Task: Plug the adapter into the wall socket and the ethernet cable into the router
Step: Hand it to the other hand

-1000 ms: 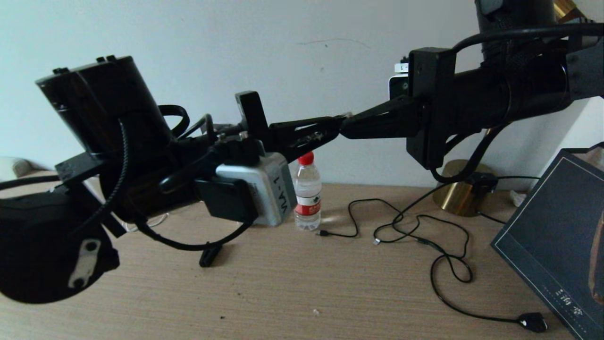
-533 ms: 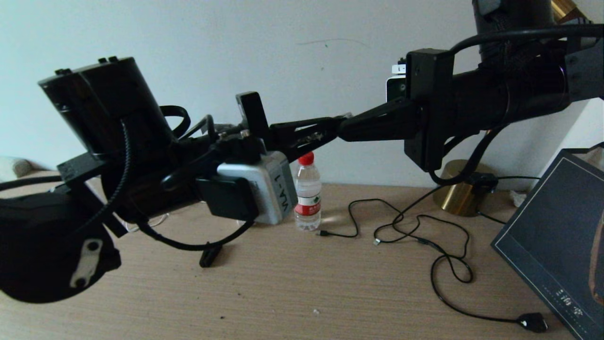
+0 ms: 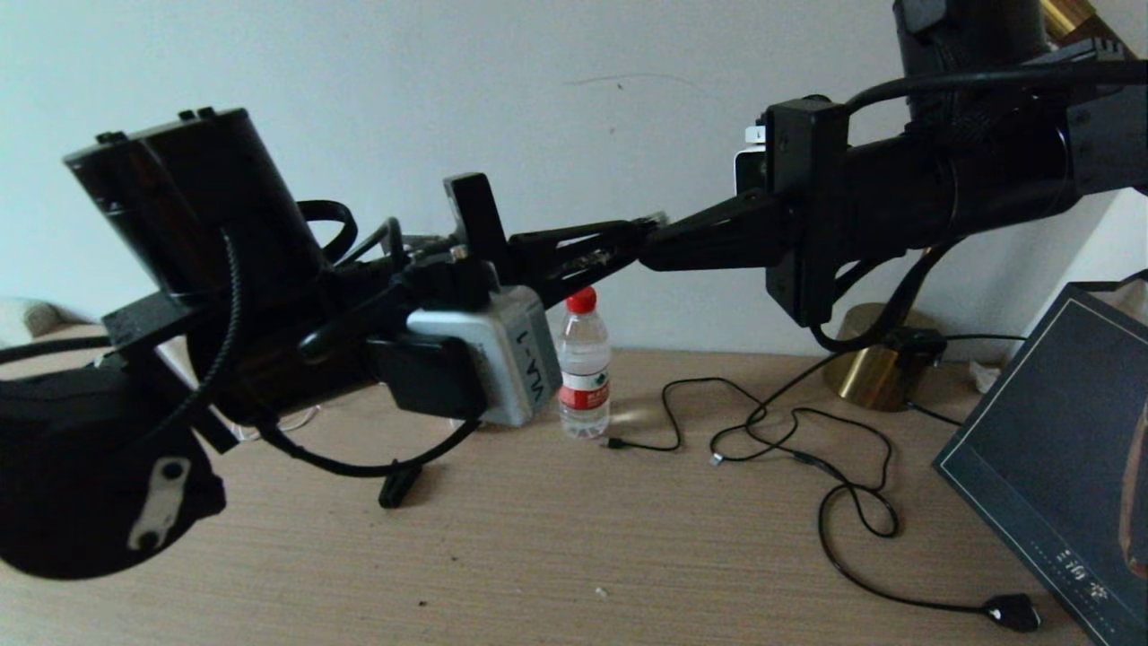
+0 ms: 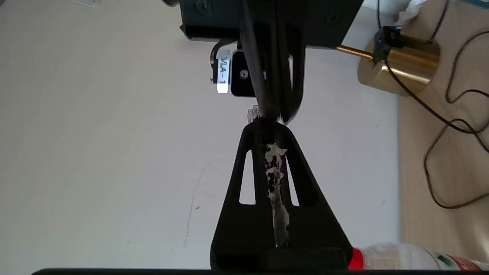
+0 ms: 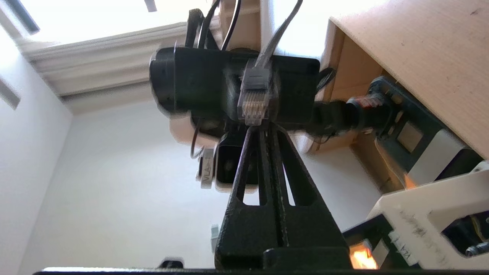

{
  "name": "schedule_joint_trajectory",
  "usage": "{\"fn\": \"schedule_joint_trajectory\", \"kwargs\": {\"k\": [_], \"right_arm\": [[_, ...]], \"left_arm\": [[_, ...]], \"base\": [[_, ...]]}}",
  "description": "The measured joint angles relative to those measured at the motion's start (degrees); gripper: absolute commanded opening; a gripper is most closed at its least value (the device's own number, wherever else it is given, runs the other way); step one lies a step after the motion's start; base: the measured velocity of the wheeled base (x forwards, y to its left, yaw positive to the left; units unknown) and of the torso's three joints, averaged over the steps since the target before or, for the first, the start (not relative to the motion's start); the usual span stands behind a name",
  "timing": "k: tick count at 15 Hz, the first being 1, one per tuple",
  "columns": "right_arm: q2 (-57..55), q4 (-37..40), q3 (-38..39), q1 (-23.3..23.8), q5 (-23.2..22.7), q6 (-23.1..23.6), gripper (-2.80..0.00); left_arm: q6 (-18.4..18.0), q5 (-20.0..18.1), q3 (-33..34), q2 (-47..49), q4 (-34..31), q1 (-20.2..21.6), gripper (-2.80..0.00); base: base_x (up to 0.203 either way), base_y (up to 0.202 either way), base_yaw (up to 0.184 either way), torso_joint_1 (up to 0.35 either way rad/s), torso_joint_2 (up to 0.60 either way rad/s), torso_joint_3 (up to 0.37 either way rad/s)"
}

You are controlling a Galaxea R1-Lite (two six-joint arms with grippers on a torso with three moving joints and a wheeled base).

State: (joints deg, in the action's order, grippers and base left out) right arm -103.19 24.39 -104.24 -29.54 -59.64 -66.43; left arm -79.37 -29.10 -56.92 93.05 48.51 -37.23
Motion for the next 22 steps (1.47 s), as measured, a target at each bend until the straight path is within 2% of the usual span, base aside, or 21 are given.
{"fn": "schedule_joint_trajectory", "kwargs": {"k": [2, 3, 15, 16, 22], "right_arm": [[-0.29, -0.01, -0.13, 0.00, 0.51, 0.23, -2.80], [-0.33, -0.06, -0.11, 0.00, 0.49, 0.46, 0.00], [-0.17, -0.01, -0.61, 0.00, 0.43, -0.16, 0.00], [-0.20, -0.01, -0.61, 0.00, 0.44, -0.19, -2.80], [-0.20, -0.01, -0.69, 0.00, 0.39, -0.20, -2.80]], "left_arm": [[-0.01, 0.05, 1.09, -0.88, -0.05, -0.09, -2.80], [-0.01, 0.05, 1.40, -1.21, -0.06, -0.11, -2.80], [0.00, -0.03, 2.04, -2.12, 0.00, -0.13, -2.80], [-0.01, -0.02, 2.05, -2.12, 0.00, -0.13, -2.80], [0.01, 0.35, 1.93, -1.88, 0.02, -0.13, -2.80]], "base": [[0.000, 0.000, 0.000, 0.000, 0.00, 0.000], [0.000, 0.000, 0.000, 0.000, 0.00, 0.000], [0.000, 0.000, 0.000, 0.000, 0.00, 0.000], [0.000, 0.000, 0.000, 0.000, 0.00, 0.000], [0.000, 0.000, 0.000, 0.000, 0.00, 0.000]]}}
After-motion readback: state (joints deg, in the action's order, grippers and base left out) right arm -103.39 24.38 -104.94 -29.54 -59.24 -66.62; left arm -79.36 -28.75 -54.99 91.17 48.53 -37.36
